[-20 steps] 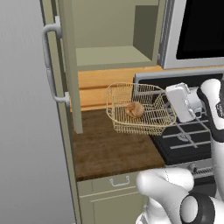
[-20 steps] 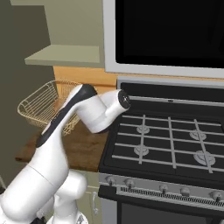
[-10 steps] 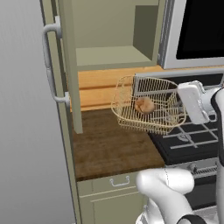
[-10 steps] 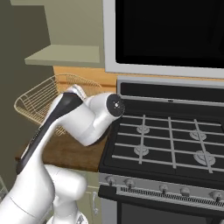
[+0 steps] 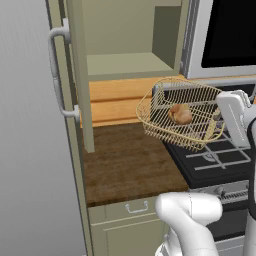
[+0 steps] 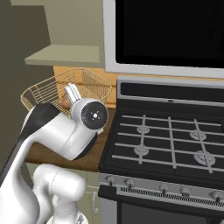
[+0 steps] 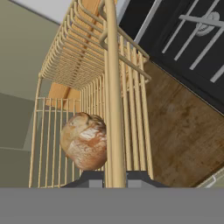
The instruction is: Open the cabinet, pick up the bread from the cabinet and place it in the basket. Then move the basket to the dining counter.
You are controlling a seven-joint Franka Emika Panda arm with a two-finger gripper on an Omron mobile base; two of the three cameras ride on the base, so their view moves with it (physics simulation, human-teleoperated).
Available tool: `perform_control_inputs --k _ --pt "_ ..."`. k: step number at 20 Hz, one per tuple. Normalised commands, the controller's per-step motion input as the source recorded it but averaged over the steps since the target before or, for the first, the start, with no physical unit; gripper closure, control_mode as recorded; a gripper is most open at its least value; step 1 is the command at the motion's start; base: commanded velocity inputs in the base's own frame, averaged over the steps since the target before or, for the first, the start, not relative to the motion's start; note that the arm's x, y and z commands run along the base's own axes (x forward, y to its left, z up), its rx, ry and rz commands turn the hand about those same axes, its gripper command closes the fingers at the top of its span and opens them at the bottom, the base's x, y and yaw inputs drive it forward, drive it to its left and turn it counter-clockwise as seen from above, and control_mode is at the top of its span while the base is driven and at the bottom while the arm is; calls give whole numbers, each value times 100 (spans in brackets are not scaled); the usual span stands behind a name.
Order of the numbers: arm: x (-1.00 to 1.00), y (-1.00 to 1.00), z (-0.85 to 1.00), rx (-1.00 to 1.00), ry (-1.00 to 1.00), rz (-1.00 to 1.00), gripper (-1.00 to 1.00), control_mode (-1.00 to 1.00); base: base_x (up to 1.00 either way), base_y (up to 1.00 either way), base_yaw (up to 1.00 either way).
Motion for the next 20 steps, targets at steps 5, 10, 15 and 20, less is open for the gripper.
perform_control_inputs --k 5,10,15,20 --pt "-6 -3 32 0 -2 -35 100 -100 0 0 0" --pt "0 0 13 0 0 -42 100 -100 0 0 0" --pt "-17 -1 15 0 -1 -37 100 -100 0 0 0" --pt "-16 -7 34 10 0 -15 100 -100 0 0 0"
